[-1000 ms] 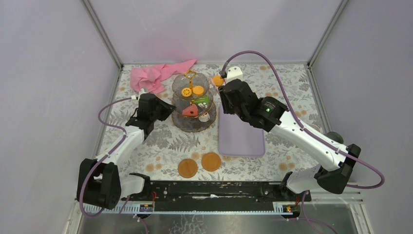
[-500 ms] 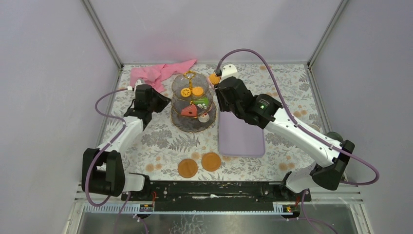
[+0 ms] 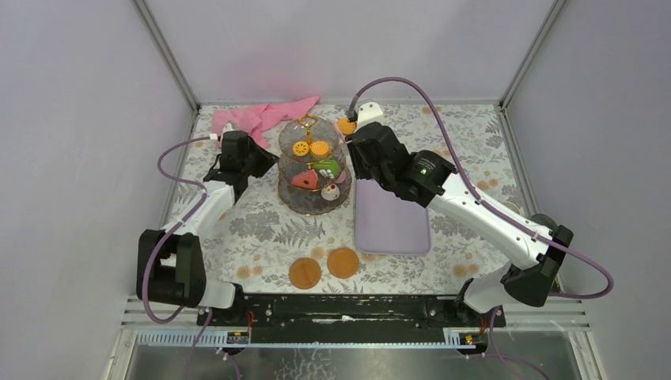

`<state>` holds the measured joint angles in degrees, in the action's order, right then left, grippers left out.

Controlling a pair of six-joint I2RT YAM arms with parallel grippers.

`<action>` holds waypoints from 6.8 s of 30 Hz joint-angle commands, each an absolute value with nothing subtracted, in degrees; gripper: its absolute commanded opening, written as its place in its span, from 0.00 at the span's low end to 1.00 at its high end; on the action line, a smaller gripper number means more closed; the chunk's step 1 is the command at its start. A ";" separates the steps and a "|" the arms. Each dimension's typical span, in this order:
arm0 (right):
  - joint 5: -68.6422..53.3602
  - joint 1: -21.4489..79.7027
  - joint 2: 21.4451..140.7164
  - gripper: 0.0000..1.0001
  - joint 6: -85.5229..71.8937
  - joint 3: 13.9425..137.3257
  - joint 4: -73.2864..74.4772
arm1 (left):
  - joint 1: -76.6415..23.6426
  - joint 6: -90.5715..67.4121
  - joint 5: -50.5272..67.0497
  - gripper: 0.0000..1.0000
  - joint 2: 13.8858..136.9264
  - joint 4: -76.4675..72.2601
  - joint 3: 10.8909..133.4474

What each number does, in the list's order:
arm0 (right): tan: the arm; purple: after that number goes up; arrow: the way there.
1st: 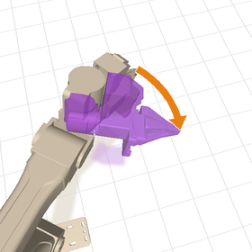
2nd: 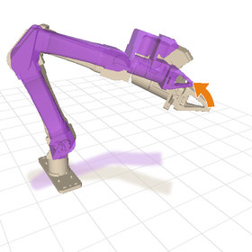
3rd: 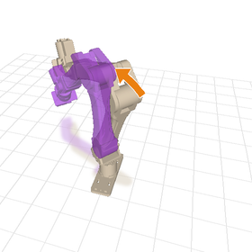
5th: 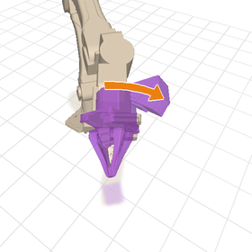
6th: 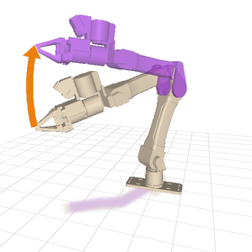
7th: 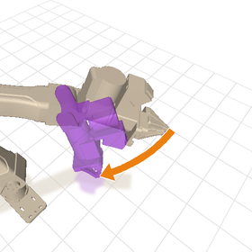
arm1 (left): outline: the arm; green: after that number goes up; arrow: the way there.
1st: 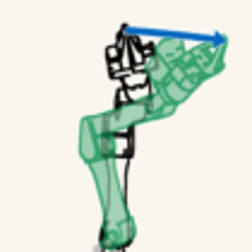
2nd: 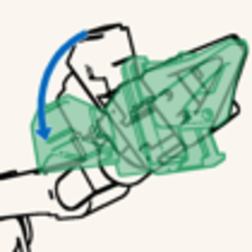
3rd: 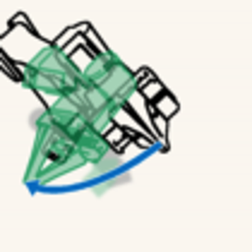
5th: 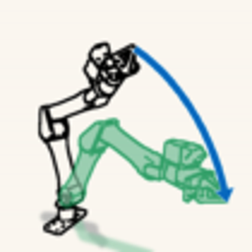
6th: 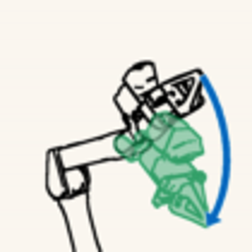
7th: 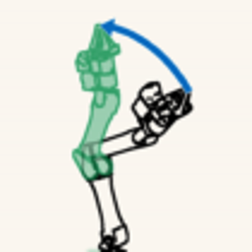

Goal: Serve the afternoon tea
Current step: Adjust the desert table at the center of the board, then place the desert on the desert table, then adjust the desert table at the center of the board.

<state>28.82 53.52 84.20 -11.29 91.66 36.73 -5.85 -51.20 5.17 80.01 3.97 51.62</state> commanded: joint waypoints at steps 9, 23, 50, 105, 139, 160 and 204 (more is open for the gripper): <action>28.61 53.68 84.46 0.24 -9.45 94.32 33.90 | -5.01 -48.29 5.13 0.10 84.19 3.34 55.74; 26.05 52.50 86.77 0.23 -9.16 96.31 34.00 | -4.31 -46.58 5.99 0.11 91.67 4.30 63.67; 23.42 52.47 93.27 0.23 -7.45 101.90 36.81 | -3.47 -48.63 1.71 0.47 88.58 3.17 64.64; 21.99 51.06 94.88 0.46 -6.30 103.38 36.50 | -3.57 -52.03 4.14 0.52 75.20 -0.09 51.82; 32.72 49.45 73.63 0.44 -15.88 76.59 33.17 | -8.87 -53.48 4.23 0.57 61.68 2.89 38.80; 28.95 40.56 82.25 0.47 -21.71 64.71 30.25 | -12.31 -53.64 -0.25 0.53 65.97 -0.80 37.73; 21.62 32.61 96.83 0.39 -20.82 62.67 23.73 | -12.30 -53.59 -3.80 0.22 70.92 -1.92 39.61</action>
<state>22.70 32.99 96.44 -21.19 62.17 24.77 -12.10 -54.50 -1.04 70.15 -0.58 38.24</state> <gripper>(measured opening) 0.418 0.229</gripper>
